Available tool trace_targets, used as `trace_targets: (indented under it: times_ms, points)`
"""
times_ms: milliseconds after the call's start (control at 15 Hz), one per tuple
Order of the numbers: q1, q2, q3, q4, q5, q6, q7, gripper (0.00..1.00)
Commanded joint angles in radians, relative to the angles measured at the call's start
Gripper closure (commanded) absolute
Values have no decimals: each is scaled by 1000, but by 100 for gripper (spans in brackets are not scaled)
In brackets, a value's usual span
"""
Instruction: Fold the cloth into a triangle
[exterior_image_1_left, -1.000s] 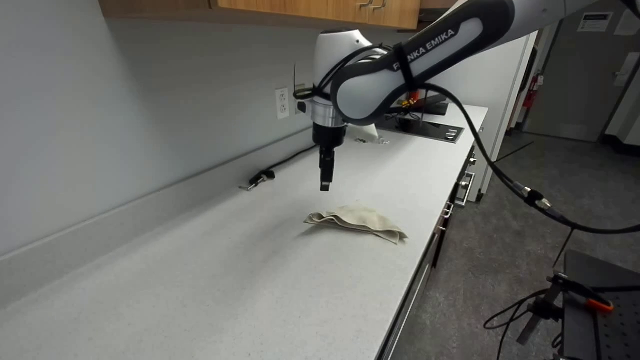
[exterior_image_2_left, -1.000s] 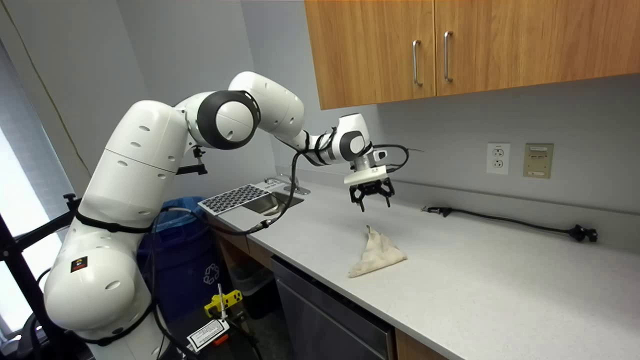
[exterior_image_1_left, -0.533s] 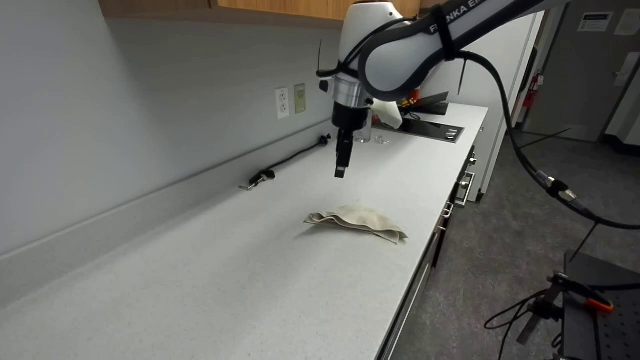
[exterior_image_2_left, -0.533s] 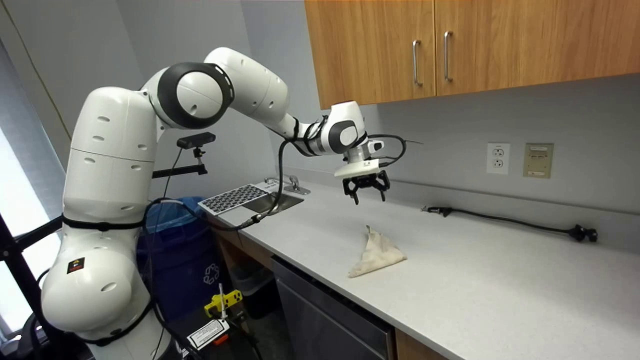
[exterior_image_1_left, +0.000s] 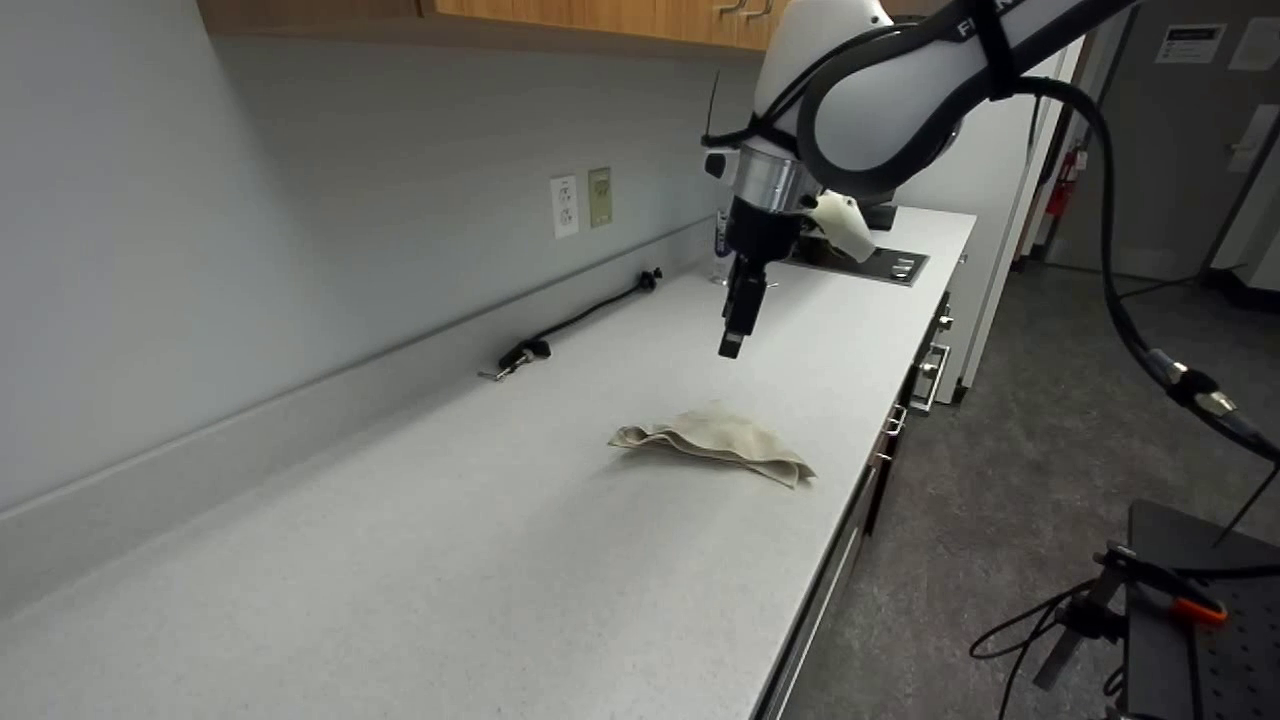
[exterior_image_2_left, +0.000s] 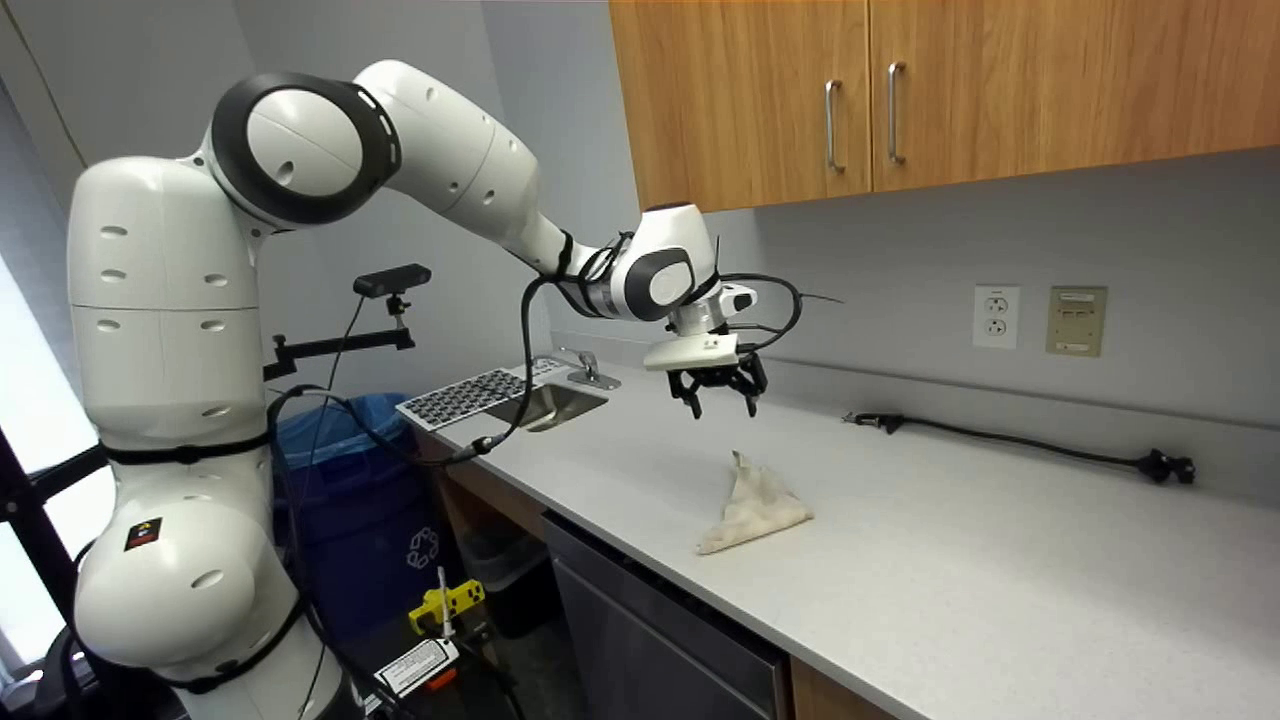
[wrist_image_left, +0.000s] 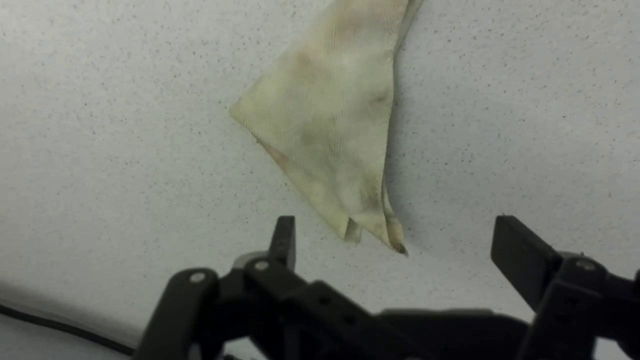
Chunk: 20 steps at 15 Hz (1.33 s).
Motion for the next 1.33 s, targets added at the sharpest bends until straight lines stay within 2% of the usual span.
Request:
trace_targets:
  times_ms: [0, 133, 200, 467, 1267]
  points:
    - [-21, -115, 4, -155, 53, 53, -60, 0]
    - [-16, -155, -12, -225, 33, 78, -57, 0]
    - [2, -77, -15, -120, 20, 32, -20, 0]
    - [4, -122, -24, -192, 20, 54, -22, 0]
    - [4, -126, -24, -196, 20, 54, -22, 0]
